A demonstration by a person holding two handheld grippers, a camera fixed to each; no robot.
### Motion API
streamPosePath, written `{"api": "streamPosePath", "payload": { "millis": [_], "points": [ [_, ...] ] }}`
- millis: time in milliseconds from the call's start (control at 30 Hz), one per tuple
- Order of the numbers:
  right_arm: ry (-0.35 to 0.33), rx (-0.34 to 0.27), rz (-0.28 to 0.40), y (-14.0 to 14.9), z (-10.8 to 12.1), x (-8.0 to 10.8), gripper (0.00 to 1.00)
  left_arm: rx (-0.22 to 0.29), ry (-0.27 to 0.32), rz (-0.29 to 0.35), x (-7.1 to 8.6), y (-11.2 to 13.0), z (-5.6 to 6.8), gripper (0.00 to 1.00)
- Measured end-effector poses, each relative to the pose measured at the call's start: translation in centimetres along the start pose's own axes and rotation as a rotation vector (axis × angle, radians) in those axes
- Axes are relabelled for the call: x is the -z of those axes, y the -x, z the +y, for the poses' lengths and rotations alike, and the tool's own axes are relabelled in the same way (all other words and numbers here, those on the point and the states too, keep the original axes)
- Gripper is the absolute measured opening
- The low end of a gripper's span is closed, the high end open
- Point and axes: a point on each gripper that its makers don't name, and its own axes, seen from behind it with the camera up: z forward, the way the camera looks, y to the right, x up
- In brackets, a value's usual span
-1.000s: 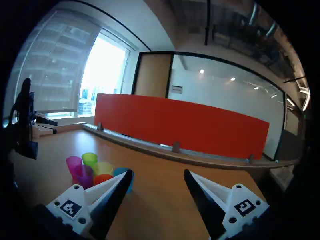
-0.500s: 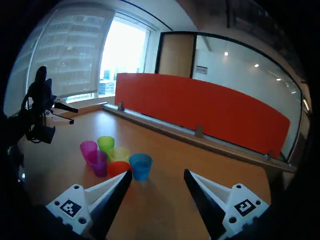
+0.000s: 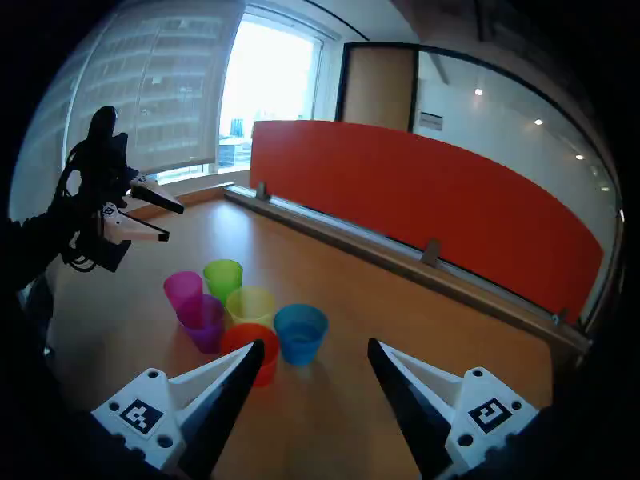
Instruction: Pour water
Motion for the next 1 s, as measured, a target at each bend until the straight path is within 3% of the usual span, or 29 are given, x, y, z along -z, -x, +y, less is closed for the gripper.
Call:
{"api": "streamPosePath", "payload": {
  "millis": [400,1000],
  "points": [
    [-0.064,0.043,-0.083,0.1,-0.2,-3.9,1.00,-0.025,0.090,-0.094,-3.6,0.9,0.5,0.98],
    [-0.150,0.149,-0.212,0.2,-1.1,-8.8,1.00,-0.132,0.267,-0.242,-7.1,2.3,2.2,0.97]
  ]
}}
